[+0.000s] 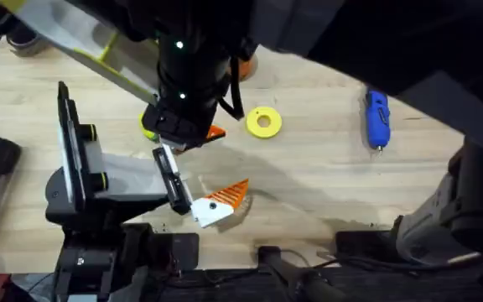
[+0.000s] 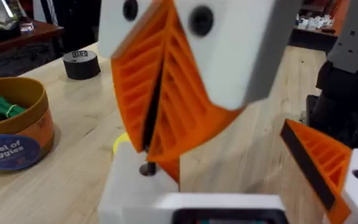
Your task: Pick up the gripper from the table and insert it into the empty holder that is missing its gripper. Then pick up a screw, insert it into the mounting hole, and use the screwdriver to tighten it. Finally, clean up the table by picking up the vegetable and placing it into the bucket.
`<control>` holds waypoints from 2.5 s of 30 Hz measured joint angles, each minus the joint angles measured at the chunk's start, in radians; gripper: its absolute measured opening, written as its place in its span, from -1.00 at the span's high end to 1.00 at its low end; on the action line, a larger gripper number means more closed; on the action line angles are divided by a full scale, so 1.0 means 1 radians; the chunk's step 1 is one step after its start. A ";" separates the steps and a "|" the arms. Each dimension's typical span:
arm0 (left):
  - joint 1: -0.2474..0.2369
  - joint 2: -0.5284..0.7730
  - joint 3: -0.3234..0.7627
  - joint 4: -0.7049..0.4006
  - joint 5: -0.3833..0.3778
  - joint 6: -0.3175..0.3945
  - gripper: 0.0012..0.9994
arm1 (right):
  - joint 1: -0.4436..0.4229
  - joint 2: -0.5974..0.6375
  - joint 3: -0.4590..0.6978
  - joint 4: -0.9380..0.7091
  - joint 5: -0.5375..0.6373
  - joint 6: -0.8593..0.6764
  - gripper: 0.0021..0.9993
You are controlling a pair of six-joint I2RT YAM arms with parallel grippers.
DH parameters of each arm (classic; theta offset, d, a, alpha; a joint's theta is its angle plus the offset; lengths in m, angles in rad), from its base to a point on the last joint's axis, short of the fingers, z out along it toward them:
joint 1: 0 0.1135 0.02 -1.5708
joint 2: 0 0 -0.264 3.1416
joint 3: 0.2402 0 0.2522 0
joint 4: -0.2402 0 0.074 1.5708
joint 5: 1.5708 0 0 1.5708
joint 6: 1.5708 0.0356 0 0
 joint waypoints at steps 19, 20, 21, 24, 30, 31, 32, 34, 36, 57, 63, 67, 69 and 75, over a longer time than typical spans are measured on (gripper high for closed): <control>0.000 0.000 0.000 0.000 0.000 0.000 -0.97 | 0.000 0.022 0.000 -0.007 0.000 0.000 0.99; 0.000 0.003 0.000 -0.001 0.000 -0.013 -0.97 | -0.001 0.036 0.000 -0.004 0.001 0.000 0.99; 0.000 0.002 0.000 -0.001 0.000 -0.013 -0.97 | -0.002 0.036 0.000 -0.004 0.000 0.000 0.99; 0.000 0.002 0.000 -0.001 0.000 -0.013 -0.97 | -0.002 0.036 0.000 -0.004 0.000 0.000 0.99; 0.000 0.002 0.000 -0.001 0.000 -0.013 -0.97 | -0.002 0.036 0.000 -0.005 0.000 0.000 0.99; 0.000 0.002 0.000 -0.001 0.000 -0.013 -0.97 | -0.002 0.036 0.000 -0.005 0.000 0.000 0.99; 0.000 0.002 0.000 -0.001 0.000 -0.013 -0.97 | -0.002 0.036 0.000 -0.005 0.000 0.000 0.99; 0.000 0.002 0.000 -0.001 0.000 -0.013 -0.97 | -0.002 0.036 0.000 -0.006 -0.001 0.001 0.69; 0.000 0.002 0.000 -0.001 0.000 -0.016 -0.97 | -0.002 0.036 0.000 -0.009 0.000 0.000 0.12; 0.002 0.002 0.000 0.000 0.002 -0.003 -0.97 | -0.066 -0.079 0.000 0.017 0.000 -0.009 -0.99; 0.002 0.002 0.000 0.000 0.003 -0.003 -0.97 | -0.136 -0.199 0.000 0.020 0.000 -0.029 -0.99; 0.002 0.002 0.000 0.000 0.003 -0.003 -0.97 | -0.173 -0.238 -0.010 0.008 -0.037 -0.069 -0.99; 0.002 0.002 0.000 0.000 0.003 -0.003 -0.97 | -0.190 -0.266 -0.048 0.021 -0.082 -0.116 -0.99; 0.002 0.002 0.000 0.000 0.003 0.000 -0.97 | -0.221 -0.427 -0.313 0.198 -0.177 -0.224 -0.99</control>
